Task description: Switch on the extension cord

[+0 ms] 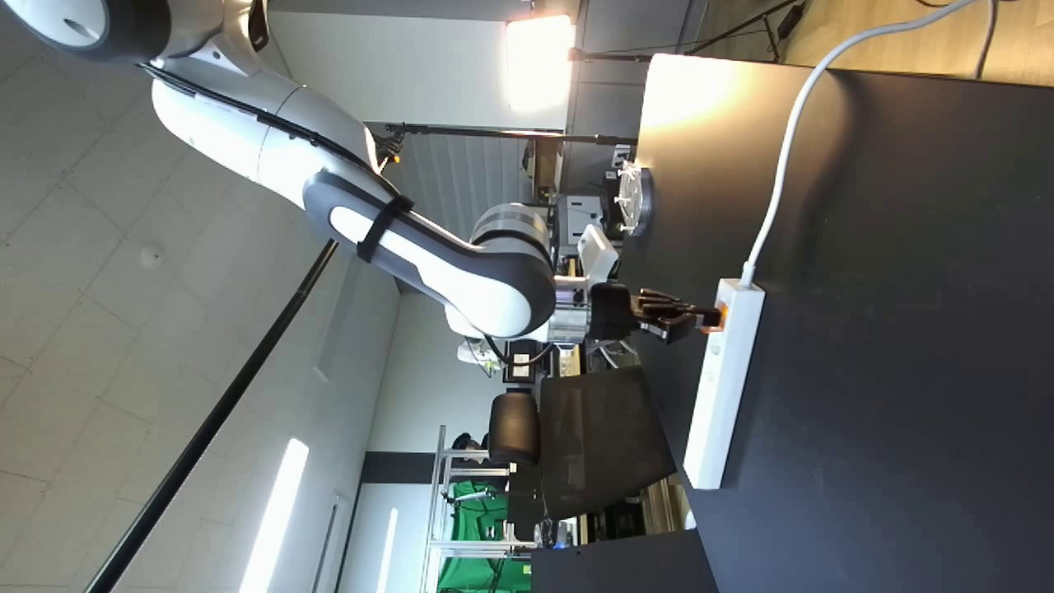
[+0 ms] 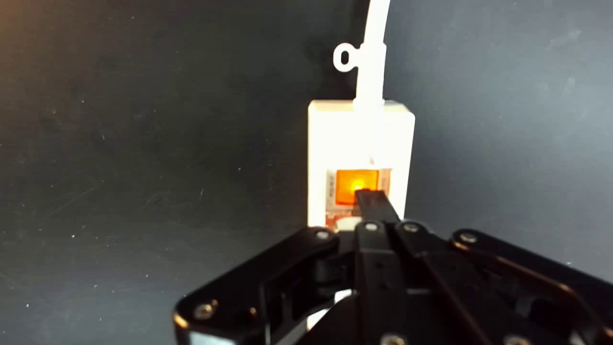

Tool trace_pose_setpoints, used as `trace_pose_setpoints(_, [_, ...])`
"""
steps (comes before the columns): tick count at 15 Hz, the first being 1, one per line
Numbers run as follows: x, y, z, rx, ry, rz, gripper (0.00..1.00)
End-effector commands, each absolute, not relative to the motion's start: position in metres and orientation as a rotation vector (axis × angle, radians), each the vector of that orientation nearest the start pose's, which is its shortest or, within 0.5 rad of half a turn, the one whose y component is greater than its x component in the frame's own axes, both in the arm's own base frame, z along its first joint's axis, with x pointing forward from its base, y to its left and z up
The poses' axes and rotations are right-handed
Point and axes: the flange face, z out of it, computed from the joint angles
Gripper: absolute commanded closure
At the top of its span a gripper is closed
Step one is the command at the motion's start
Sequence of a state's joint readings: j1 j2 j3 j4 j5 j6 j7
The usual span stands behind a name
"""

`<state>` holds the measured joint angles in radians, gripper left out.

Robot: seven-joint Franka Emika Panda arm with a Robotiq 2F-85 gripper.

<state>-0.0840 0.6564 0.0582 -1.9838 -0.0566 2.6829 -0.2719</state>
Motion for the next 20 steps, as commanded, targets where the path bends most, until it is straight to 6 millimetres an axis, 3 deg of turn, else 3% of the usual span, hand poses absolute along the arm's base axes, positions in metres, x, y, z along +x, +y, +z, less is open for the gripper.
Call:
trace_pose_setpoints(1, [0.603,-0.017,0.138,-3.111,-0.408,-0.058,1.00])
trace_pose_setpoints(16, [0.614,-0.015,0.113,-3.090,-0.403,-0.016,1.00])
trace_pose_setpoints(20, [0.615,-0.009,0.119,-3.142,-0.423,-0.036,1.00])
